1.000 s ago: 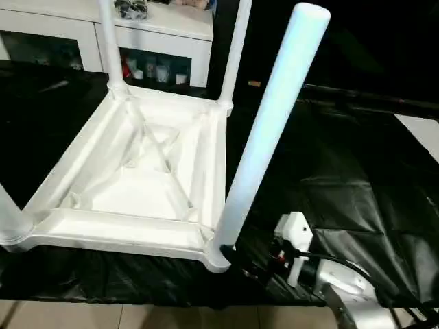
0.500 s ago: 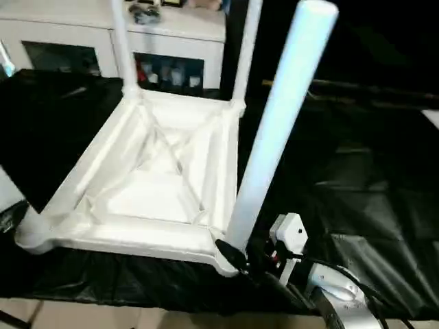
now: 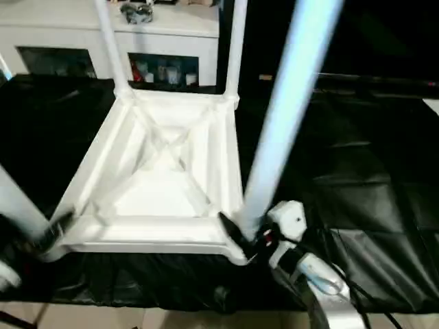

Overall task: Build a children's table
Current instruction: Flip table

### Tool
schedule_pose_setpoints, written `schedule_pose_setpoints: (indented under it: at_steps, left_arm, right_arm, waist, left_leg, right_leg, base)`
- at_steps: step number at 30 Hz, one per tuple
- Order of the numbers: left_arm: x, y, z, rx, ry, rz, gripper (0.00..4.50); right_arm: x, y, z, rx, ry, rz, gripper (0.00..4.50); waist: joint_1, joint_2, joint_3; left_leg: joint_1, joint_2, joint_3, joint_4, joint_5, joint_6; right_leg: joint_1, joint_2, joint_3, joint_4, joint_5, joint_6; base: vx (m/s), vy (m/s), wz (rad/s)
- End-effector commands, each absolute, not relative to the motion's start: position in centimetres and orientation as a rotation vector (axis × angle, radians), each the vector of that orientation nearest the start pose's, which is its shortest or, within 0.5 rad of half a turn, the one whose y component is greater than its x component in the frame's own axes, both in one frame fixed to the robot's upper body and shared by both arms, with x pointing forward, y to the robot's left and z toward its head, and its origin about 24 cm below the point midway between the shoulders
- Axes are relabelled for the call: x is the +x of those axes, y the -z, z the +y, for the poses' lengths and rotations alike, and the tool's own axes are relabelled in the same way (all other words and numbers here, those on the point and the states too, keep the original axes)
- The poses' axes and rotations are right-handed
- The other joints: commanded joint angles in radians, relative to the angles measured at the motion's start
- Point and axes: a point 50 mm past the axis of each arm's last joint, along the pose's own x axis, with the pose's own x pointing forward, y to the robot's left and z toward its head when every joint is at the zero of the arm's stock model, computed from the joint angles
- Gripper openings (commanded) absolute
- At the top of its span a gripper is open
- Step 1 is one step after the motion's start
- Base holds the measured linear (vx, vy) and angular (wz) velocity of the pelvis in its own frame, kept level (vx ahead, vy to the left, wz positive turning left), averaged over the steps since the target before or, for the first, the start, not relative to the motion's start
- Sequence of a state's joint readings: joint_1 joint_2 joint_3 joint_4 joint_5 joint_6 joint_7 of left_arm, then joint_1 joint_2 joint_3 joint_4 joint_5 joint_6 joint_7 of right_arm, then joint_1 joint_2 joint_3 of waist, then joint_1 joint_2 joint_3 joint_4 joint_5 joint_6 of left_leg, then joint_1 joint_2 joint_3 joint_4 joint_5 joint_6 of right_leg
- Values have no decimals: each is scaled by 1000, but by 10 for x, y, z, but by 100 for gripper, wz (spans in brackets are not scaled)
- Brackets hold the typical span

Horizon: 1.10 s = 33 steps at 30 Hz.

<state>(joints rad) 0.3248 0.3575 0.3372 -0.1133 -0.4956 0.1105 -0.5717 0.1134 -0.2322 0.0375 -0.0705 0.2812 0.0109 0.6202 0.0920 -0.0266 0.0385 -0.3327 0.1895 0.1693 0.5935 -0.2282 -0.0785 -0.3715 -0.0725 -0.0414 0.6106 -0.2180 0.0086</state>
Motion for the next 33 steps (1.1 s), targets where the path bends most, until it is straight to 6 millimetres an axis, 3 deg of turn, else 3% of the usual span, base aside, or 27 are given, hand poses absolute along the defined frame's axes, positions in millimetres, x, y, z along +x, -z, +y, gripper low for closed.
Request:
schedule_pose_setpoints:
  at_steps: [1, 4, 5, 7, 10, 11, 12, 13, 14, 15, 16, 18, 19, 20, 22, 25, 29, 31, 33]
  left_arm:
    - [172, -40, 265, -93, 178, 121, 398]
    - [167, -33, 243, -125, 86, 89, 379]
    - [167, -33, 242, -124, 83, 88, 379]
    - [169, -29, 235, -115, 77, 72, 353]
    - [172, -32, 232, -72, 68, 45, 338]
    - [173, -33, 233, -65, 58, 38, 317]
    - [177, -34, 234, -45, 72, 43, 307]
    - [181, -32, 233, -18, 102, 60, 302]
    - [181, -32, 232, -14, 106, 62, 299]
    - [184, -33, 231, 25, 133, 67, 291]
    - [185, -34, 231, 47, 138, 66, 278]
    - [188, -35, 232, 57, 139, 63, 258]
    - [188, -35, 232, 61, 137, 64, 258]
    - [189, -34, 232, 64, 136, 65, 252]
    - [193, -30, 229, 63, 144, 68, 220]
    - [200, -30, 222, 71, 176, 61, 220]
    - [207, -29, 217, 66, 198, 48, 208]
    - [215, -30, 213, 67, 210, 36, 208]
    - [222, -31, 209, 64, 216, 20, 208]
  right_arm:
    - [225, -42, -166, 82, -597, 20, 399]
    - [221, -43, -172, 93, -589, 33, 377]
    - [221, -43, -172, 93, -589, 33, 377]
    - [216, -37, -177, 100, -571, 63, 352]
    - [209, -28, -181, 102, -525, 116, 337]
    - [206, -25, -182, 101, -503, 135, 318]
    - [199, -18, -184, 106, -454, 176, 308]
    - [193, -12, -185, 107, -406, 212, 301]
    - [193, -12, -185, 108, -401, 215, 298]
    - [191, -8, -184, 118, -368, 223, 293]
    - [192, -7, -184, 123, -347, 221, 280]
    - [195, -6, -185, 147, -308, 211, 260]
    - [196, -6, -185, 155, -297, 208, 259]
    - [198, -6, -185, 158, -279, 206, 254]
    - [199, -5, -187, 138, -242, 208, 229]
    - [197, -8, -193, 120, -184, 191, 226]
    - [195, -10, -200, 113, -104, 168, 211]
    - [194, -14, -212, 90, 20, 147, 208]
    - [191, -17, -221, 67, 106, 132, 206]
  waist:
    - [2, 16, -30]
    - [0, 6, -27]
    - [3, 6, -26]
    - [4, -6, -24]
    - [1, -7, -24]
    - [-1, 0, -24]
    - [-4, -6, -24]
    - [-5, 5, -27]
    - [-5, 5, -24]
    - [-7, 15, -24]
    - [-9, 11, -24]
    - [-8, 22, -23]
    - [-10, 18, -25]
    - [-8, 36, -23]
    - [-13, 32, -22]
    - [-11, 34, -23]
    - [-5, 35, -26]
    - [-6, 36, -26]
    - [-8, 28, -28]
  left_leg:
    - [-8, 43, -15, -93, -256, 9]
    - [-8, 48, -15, -96, -287, 7]
    - [-4, 47, -13, -95, -310, 6]
    - [-8, 43, -16, -98, -319, 11]
    - [-6, 43, -16, -97, -337, 2]
    - [-9, 42, -19, -99, -342, -3]
    - [-9, 42, -18, -98, -343, -4]
    - [-4, 40, -18, -96, -342, -9]
    - [-7, 39, -20, -98, -349, -6]
    - [-10, 39, -23, -100, -355, -11]
    - [-9, 39, -22, -99, -361, -10]
    - [-7, 38, -25, -100, -374, -13]
    - [-7, 39, -23, -99, -371, -12]
    - [-7, 39, -26, -101, -372, -16]
    - [-5, 37, -23, -99, -388, -22]
    - [-8, 38, -22, -99, -374, -21]
    - [3, 39, -17, -95, -360, -20]
    - [0, 39, -16, -97, -349, -22]
    - [2, 38, -13, -96, -350, -24]
  right_leg:
    - [22, -56, 46, -77, -182, -146]
    - [25, -59, 46, -83, -205, -137]
    - [19, -57, 47, -87, -233, -128]
    - [20, -58, 48, -91, -297, -100]
    - [16, -57, 48, -99, -332, -70]
    - [18, -57, 47, -97, -340, -65]
    - [17, -55, 47, -100, -342, -60]
    - [13, -53, 47, -101, -324, -62]
    - [13, -52, 47, -98, -323, -61]
    - [15, -54, 45, -98, -322, -62]
    - [13, -53, 45, -99, -327, -61]
    - [11, -56, 46, -98, -349, -71]
    - [11, -56, 47, -99, -341, -75]
    - [11, -57, 47, -97, -335, -83]
    - [9, -54, 46, -101, -339, -86]
    - [12, -54, 47, -99, -317, -88]
    - [4, -53, 51, -96, -284, -101]
    - [6, -50, 49, -93, -260, -104]
    - [5, -51, 51, -94, -273, -97]
  base:
    - [0, 0, 0]
    - [0, 0, 0]
    - [0, 0, 0]
    - [0, 0, 0]
    - [0, 0, 0]
    - [0, 0, 0]
    - [0, 0, 0]
    - [0, 0, 0]
    - [0, 0, 0]
    - [0, 0, 0]
    - [0, 0, 0]
    - [0, 0, 0]
    - [0, 0, 0]
    - [0, 0, 0]
    - [0, 0, 0]
    - [0, 0, 0]
    - [0, 0, 0]
    - [0, 0, 0]
    - [0, 0, 0]
